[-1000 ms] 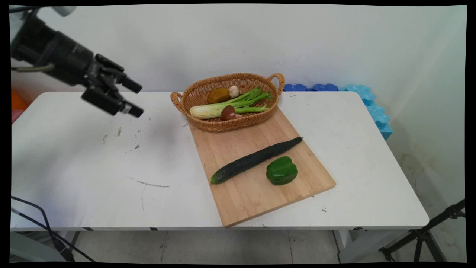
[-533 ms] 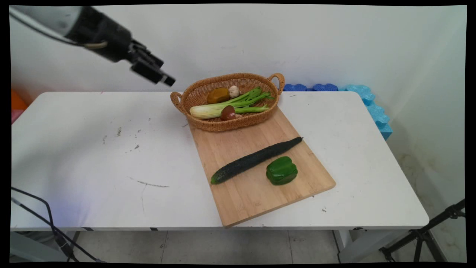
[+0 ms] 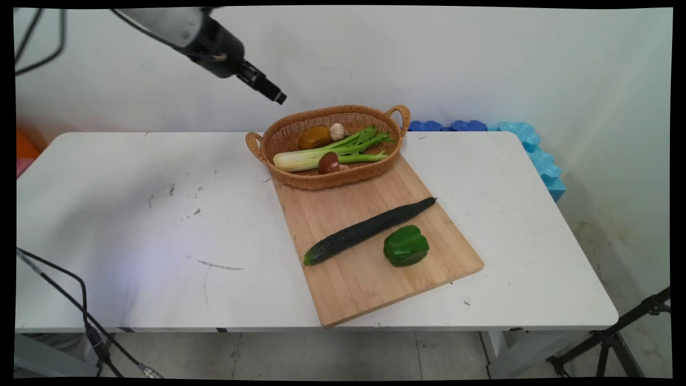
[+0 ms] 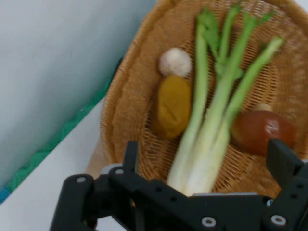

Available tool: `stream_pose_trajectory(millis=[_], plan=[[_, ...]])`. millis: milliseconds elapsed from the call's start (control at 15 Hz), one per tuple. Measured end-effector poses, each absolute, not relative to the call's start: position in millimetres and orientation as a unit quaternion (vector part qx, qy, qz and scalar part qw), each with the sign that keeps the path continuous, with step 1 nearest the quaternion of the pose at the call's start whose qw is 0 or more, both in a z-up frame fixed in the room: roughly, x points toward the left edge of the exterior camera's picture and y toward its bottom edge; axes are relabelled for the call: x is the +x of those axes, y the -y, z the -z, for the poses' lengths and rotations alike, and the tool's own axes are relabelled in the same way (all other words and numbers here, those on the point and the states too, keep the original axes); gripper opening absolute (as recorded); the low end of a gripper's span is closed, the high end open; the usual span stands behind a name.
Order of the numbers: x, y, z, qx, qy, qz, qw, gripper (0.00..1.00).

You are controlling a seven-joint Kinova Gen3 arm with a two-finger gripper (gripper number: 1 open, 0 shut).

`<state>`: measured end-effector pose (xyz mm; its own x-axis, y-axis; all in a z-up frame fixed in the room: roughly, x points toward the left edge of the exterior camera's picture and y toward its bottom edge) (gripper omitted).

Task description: Pick up the potato from the vegetable basket

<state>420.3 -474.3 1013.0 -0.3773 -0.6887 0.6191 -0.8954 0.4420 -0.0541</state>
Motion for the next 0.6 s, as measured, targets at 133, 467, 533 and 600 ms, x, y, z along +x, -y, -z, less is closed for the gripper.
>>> stream_pose_trajectory(millis=[133,467,533,600], plan=[[415,501,-997,0.505,0.801,-0.199,0.254,1.00],[401,551,-953,0.522,0.799,-0.193,0.226,1.00],[399,560,-943,0.525,0.800,-0.189,0.220,1.00],[396,568,-932,0.527,0.802,-0.185,0.213,1.00]])
